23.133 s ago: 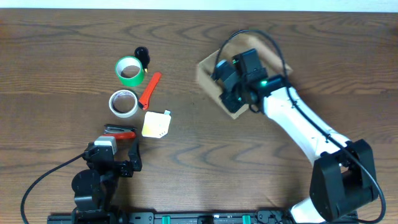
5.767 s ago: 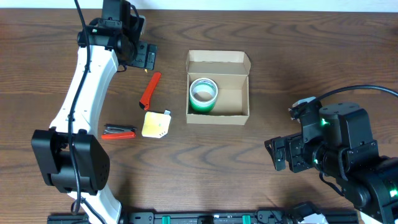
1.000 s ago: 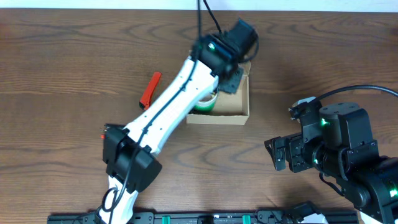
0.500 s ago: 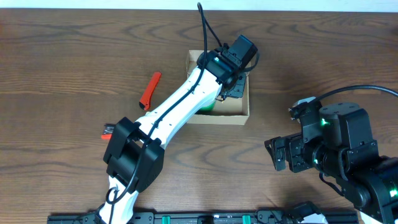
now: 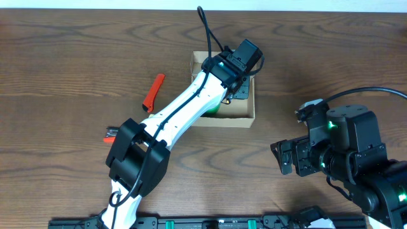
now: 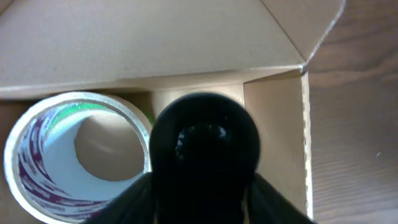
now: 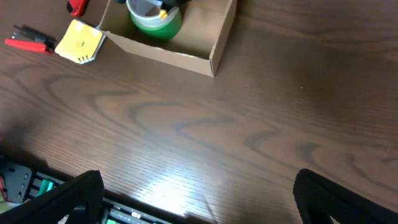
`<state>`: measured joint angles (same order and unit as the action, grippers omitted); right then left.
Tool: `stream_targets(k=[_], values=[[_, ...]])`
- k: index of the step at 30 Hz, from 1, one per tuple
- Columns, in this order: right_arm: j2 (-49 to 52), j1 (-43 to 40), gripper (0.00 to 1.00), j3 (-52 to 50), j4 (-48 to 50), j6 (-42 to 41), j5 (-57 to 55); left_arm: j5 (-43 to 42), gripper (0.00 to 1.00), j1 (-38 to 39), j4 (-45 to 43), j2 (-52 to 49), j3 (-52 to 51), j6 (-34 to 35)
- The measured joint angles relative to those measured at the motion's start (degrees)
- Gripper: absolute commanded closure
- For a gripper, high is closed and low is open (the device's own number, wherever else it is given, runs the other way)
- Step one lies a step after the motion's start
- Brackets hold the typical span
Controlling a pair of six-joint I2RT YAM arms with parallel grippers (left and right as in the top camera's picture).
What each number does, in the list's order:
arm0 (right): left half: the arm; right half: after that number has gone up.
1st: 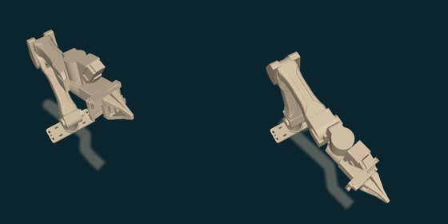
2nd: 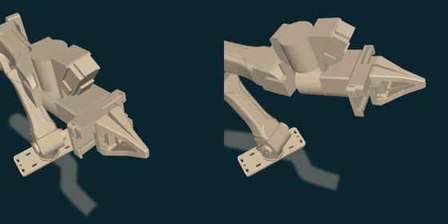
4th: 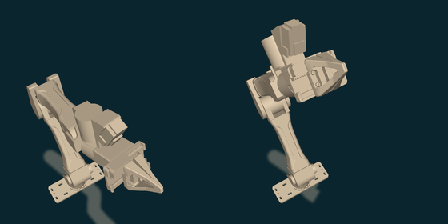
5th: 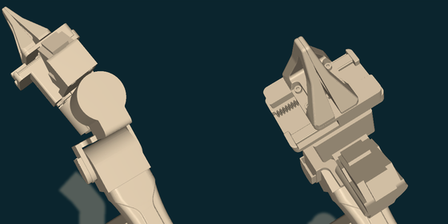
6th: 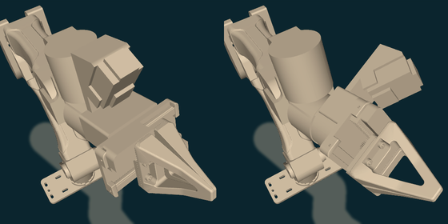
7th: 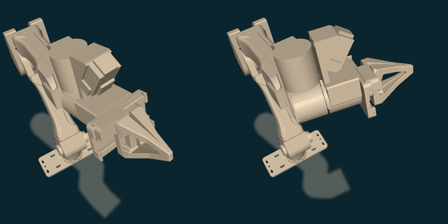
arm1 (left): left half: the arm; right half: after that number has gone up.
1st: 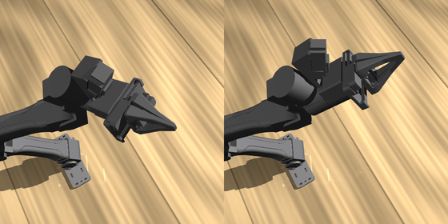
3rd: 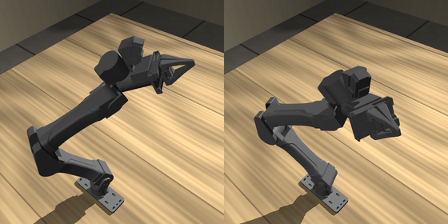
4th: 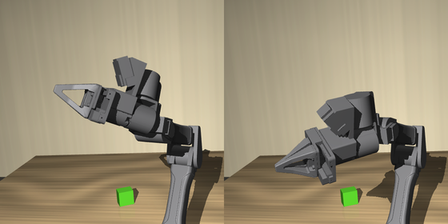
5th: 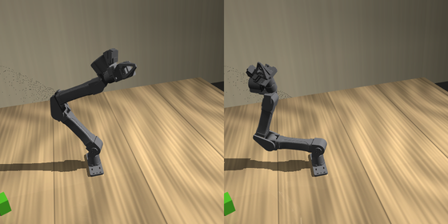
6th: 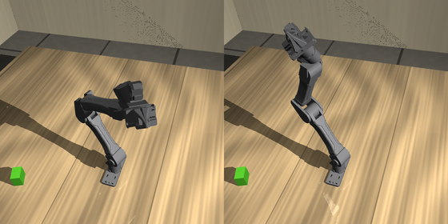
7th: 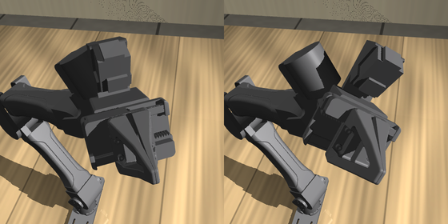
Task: Pack container
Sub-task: 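Move the left gripper to the red stapler and grasp it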
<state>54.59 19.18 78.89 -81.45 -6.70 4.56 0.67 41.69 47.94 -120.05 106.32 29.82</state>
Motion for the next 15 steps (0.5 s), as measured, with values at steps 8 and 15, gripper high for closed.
stream_targets(k=[8,15], values=[[0.0,0.0,0.01,0.0,0.02,0.0,0.0,2.62,0.47,-0.02,2.49,0.44,0.72,-1.6],[0.0,0.0,0.01,0.0,0.0,0.0,-0.02,9.79,0.43,-4.48,9.53,12.48,2.1,-1.75]])
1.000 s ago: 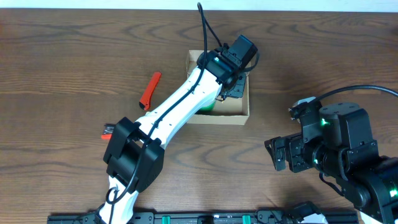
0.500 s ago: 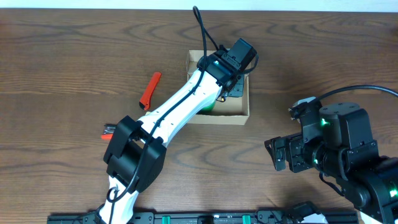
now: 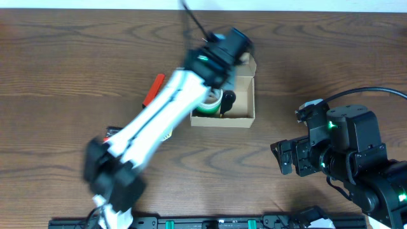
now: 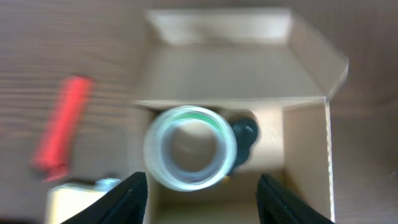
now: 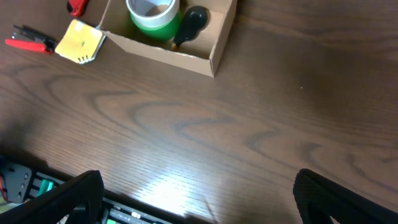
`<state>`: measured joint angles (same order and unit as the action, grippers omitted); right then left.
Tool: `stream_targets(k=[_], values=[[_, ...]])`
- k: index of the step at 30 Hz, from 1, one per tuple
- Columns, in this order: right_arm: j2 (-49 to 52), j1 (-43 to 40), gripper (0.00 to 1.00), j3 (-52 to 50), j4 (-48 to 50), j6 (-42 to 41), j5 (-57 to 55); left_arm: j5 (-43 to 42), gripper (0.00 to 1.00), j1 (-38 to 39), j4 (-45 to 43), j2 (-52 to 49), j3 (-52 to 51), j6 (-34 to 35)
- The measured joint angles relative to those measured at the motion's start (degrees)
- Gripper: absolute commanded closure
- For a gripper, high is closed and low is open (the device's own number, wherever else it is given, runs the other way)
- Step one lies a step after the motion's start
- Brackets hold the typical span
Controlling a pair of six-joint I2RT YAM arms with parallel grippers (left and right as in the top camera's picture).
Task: Pack container
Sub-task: 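Move the left gripper to the red stapler and grasp it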
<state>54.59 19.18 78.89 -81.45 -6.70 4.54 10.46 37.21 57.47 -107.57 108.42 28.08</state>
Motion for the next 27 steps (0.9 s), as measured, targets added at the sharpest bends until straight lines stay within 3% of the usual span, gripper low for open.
stream_targets(k=[8,12,16,19,24,26,27], values=[[0.0,0.0,0.01,0.0,0.0,0.0,0.02,2.75,0.45,-24.81,15.5,14.4,2.12,6.21],[0.0,0.0,0.01,0.0,0.02,-0.02,0.02,-0.7,0.48,-33.7,14.36,16.33,-4.94,8.13],[0.0,0.0,0.01,0.0,0.0,0.0,0.02,-2.99,0.47,-37.77,8.28,20.22,-19.67,11.52],[0.0,0.0,0.01,0.0,0.0,0.0,0.02,-3.69,0.41,-38.62,3.08,24.3,-30.95,15.89],[0.0,0.0,0.01,0.0,0.0,0.0,0.02,-5.35,0.18,-38.62,-2.16,26.8,-42.4,25.75],[0.0,0.0,0.01,-0.02,0.02,0.0,0.02,-6.27,0.03,-38.62,-3.37,25.9,-45.27,29.81],[0.0,0.0,0.01,0.0,0.02,0.0,0.02,-6.71,0.05,-38.62,-3.91,25.27,-46.29,31.65]])
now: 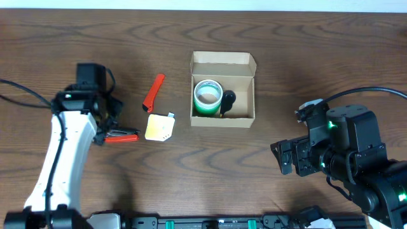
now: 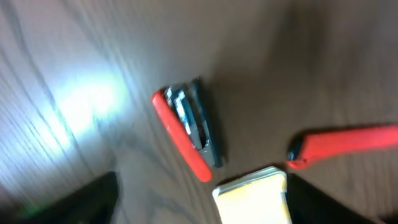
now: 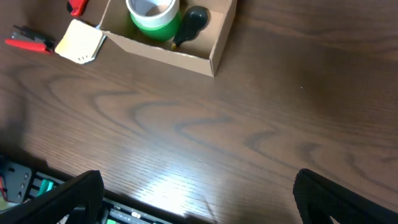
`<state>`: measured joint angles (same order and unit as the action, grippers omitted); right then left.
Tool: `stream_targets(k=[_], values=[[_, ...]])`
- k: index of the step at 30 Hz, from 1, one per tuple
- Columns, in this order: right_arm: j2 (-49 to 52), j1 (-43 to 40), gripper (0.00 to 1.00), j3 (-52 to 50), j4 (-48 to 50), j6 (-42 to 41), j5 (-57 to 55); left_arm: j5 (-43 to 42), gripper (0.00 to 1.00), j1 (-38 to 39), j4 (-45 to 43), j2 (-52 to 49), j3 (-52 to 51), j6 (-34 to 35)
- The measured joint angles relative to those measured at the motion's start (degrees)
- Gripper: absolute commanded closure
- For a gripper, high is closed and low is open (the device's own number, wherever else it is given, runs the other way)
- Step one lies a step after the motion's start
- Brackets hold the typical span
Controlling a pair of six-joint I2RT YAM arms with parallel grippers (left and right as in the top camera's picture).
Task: Pack container
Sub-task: 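Move the left gripper to the red stapler and grasp it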
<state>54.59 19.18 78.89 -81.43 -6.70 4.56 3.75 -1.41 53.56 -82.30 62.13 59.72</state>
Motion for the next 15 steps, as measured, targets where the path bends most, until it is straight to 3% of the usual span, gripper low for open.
stream_targets(k=[6,15], values=[[0.0,0.0,0.01,-0.02,-0.02,0.0,0.0,-2.14,0.05,0.0,-0.98,-5.2,-1.7,7.65],[0.0,0.0,0.01,0.0,-0.02,0.0,0.0,-3.06,0.05,0.0,-6.05,-10.78,-1.7,11.47]])
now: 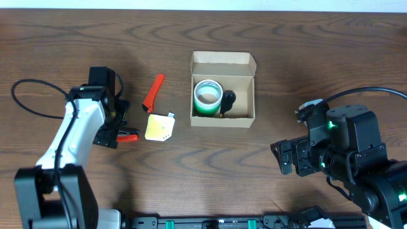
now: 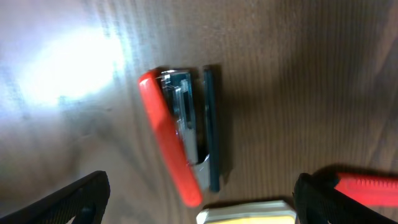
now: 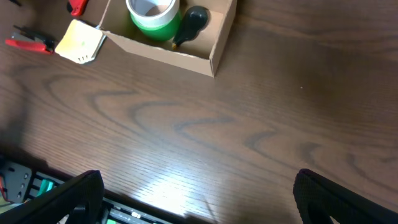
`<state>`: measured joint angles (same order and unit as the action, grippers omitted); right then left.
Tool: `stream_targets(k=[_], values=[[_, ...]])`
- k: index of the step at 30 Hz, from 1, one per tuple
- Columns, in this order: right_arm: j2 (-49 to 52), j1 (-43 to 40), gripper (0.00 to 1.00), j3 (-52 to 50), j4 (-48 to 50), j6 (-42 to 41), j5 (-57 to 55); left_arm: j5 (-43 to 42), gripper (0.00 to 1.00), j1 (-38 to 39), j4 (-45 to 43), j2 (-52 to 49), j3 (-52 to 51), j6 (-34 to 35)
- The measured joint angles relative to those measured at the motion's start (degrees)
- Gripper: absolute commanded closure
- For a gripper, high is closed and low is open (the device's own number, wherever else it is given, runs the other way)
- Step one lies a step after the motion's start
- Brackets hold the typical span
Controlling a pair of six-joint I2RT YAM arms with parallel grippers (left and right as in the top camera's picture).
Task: Pack container
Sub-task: 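Move the left gripper to the red stapler and grasp it, then carry the red stapler into the box and release it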
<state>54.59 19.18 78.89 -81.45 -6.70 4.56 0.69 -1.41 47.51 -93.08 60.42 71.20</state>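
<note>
An open cardboard box (image 1: 222, 114) holds a green tape roll (image 1: 207, 97) and a black round-headed object (image 1: 227, 100). Left of the box lie a yellow pad (image 1: 159, 127), a red cutter (image 1: 152, 91) and a red stapler (image 1: 129, 136). My left gripper (image 1: 112, 130) hovers open just over the stapler (image 2: 174, 143), with the pad's edge (image 2: 249, 216) and the cutter (image 2: 370, 186) at the lower right of the left wrist view. Its dark fingers (image 2: 74, 199) stand wide apart. My right gripper (image 1: 286, 159) is open and empty near the front right, far from the box (image 3: 186, 56).
A black cable (image 1: 35, 102) loops on the table left of the left arm. A rail with green lights (image 1: 210, 222) runs along the front edge. Bare wood (image 3: 249, 124) lies between the right gripper and the box.
My left gripper has come closer to the red stapler, which now fills the middle of the left wrist view and stands more upright in it. The right arm has not moved.
My left gripper was down in the box with the black object between its fingers, beside the tape roll. Then it was open above the box, the black object lying inside. Then it was over the stapler at the left, and now closer to it.
</note>
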Motion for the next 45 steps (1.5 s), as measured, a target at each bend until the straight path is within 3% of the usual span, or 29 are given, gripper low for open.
stream_targets(k=[23,26,28,35,39,45], values=[[0.0,0.0,0.01,0.0,0.0,0.0,0.0,-1.97,0.05,0.0,-5.95,-11.47,0.07,-0.72],[0.0,0.0,0.01,0.0,0.0,0.0,0.0,-1.97,0.0,0.0,-5.95,-11.52,0.07,-0.76],[0.0,0.0,0.01,0.0,0.0,0.0,0.0,-2.03,0.12,0.0,-5.92,-11.54,0.07,-0.57],[0.0,0.0,0.01,-0.02,0.0,-0.02,0.0,-2.34,0.71,0.0,-5.09,-12.04,0.44,-0.68],[0.0,0.0,0.01,0.0,0.02,0.0,0.0,-2.25,0.92,0.0,-4.26,-12.04,0.68,-0.55],[0.0,0.0,0.01,0.0,0.0,0.0,0.0,-2.38,0.94,0.0,-3.82,-12.04,1.05,-1.03]])
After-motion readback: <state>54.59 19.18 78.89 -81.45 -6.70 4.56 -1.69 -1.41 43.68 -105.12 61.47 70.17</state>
